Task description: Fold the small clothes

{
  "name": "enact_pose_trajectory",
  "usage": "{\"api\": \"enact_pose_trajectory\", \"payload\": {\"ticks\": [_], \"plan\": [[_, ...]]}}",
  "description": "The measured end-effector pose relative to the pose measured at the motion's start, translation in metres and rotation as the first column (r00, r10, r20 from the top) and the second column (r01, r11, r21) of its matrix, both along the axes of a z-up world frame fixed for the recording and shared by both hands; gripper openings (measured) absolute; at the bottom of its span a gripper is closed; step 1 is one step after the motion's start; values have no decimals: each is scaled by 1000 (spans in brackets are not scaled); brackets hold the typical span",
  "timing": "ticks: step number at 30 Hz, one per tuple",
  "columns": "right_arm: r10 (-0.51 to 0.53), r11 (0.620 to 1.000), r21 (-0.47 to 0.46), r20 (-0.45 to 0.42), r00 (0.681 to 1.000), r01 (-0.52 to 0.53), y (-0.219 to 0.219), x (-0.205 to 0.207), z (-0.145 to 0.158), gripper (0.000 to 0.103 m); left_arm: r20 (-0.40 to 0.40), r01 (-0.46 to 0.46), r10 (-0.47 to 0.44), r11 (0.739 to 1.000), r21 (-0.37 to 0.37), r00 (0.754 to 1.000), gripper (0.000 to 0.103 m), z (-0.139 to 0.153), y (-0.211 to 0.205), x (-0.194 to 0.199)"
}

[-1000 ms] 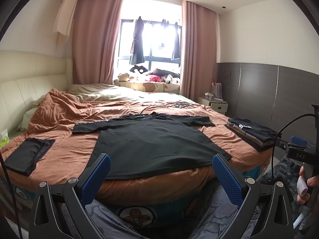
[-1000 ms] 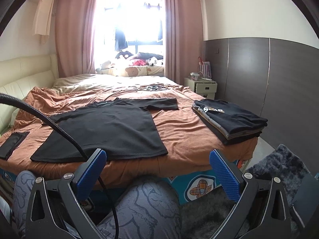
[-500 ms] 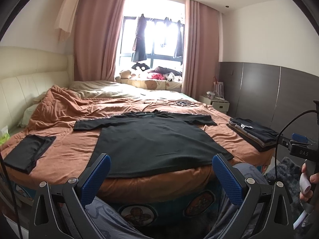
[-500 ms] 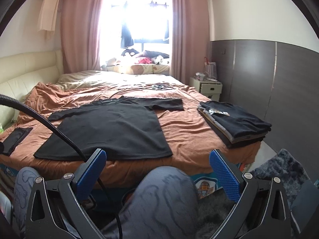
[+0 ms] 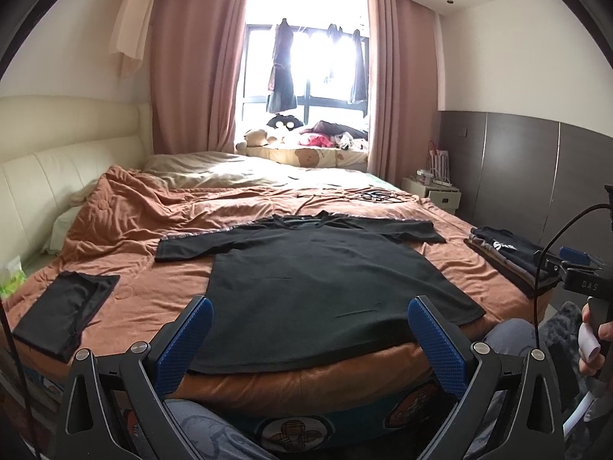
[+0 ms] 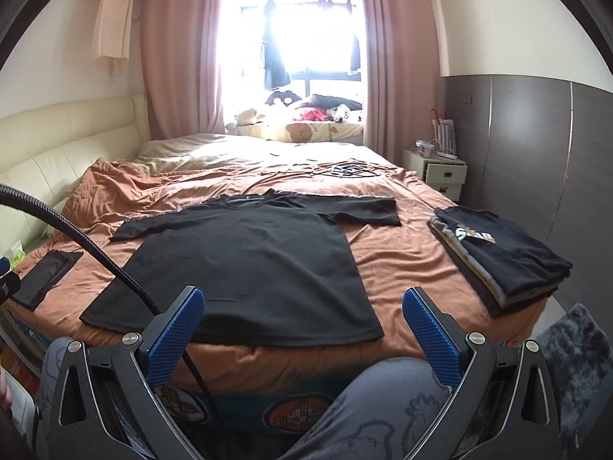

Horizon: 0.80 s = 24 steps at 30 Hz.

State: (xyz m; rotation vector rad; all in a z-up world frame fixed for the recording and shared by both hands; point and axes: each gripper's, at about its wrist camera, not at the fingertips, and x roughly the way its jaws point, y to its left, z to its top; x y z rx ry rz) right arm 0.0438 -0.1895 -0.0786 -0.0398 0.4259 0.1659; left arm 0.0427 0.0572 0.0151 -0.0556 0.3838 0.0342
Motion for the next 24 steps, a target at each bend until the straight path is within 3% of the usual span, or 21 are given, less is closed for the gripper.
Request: {"api": "enact_pose_trajectory", "payload": {"ticks": [13,24], "plan": [[105,994,-12,-27,994,-106,42,108,-4,103,-58,-56,56,998,-3,997,102,-1,66,76],[227,974,3,-92,970,-227,70,196,-5,103,-103,-145,141,989,-34,985,102,-3,134,137]]}}
